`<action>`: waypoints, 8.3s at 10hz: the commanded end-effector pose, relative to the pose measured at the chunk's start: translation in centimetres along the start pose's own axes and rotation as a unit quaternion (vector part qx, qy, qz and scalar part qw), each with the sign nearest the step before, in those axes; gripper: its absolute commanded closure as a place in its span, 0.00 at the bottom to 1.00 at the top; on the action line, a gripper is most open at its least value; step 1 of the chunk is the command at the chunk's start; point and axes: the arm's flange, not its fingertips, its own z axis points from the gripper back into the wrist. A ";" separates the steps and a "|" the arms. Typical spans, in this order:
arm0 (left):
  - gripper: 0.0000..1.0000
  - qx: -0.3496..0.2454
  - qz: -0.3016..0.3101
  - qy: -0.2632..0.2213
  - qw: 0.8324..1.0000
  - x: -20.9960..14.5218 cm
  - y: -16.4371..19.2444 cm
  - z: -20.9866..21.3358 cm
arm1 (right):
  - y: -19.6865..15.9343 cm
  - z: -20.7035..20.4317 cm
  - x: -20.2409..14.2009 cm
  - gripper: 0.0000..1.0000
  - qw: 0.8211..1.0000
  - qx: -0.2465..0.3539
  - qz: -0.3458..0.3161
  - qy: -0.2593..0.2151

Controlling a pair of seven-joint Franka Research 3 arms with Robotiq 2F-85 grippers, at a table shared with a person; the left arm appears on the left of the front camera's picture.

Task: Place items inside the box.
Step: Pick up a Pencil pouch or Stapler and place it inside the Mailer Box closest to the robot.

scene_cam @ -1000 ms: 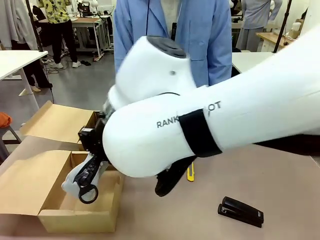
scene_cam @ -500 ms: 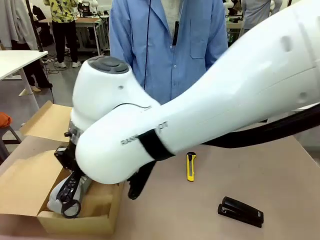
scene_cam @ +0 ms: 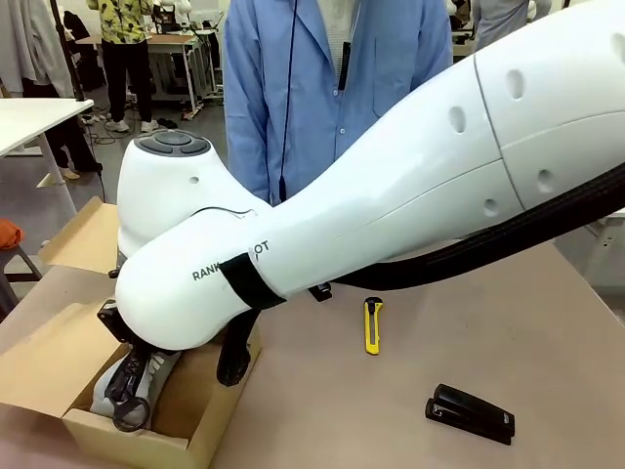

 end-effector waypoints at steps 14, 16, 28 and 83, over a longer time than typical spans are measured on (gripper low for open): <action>0.00 -0.008 -0.008 -0.004 1.000 0.1 -0.2 -0.1 | -1.7 1.4 0.7 0.00 0.998 -0.009 0.008 0.055; 0.00 -0.008 -0.008 -0.004 1.000 0.1 -0.2 -0.1 | -5.2 6.7 -0.4 0.00 0.986 -0.008 0.084 0.143; 0.00 -0.008 -0.008 -0.004 1.000 0.1 -0.2 -0.1 | -10.6 11.3 -1.5 0.00 0.969 0.060 0.124 0.208; 0.00 -0.008 -0.008 -0.004 1.000 0.1 -0.2 -0.1 | -47.4 17.0 8.5 0.00 0.782 -0.016 0.607 0.140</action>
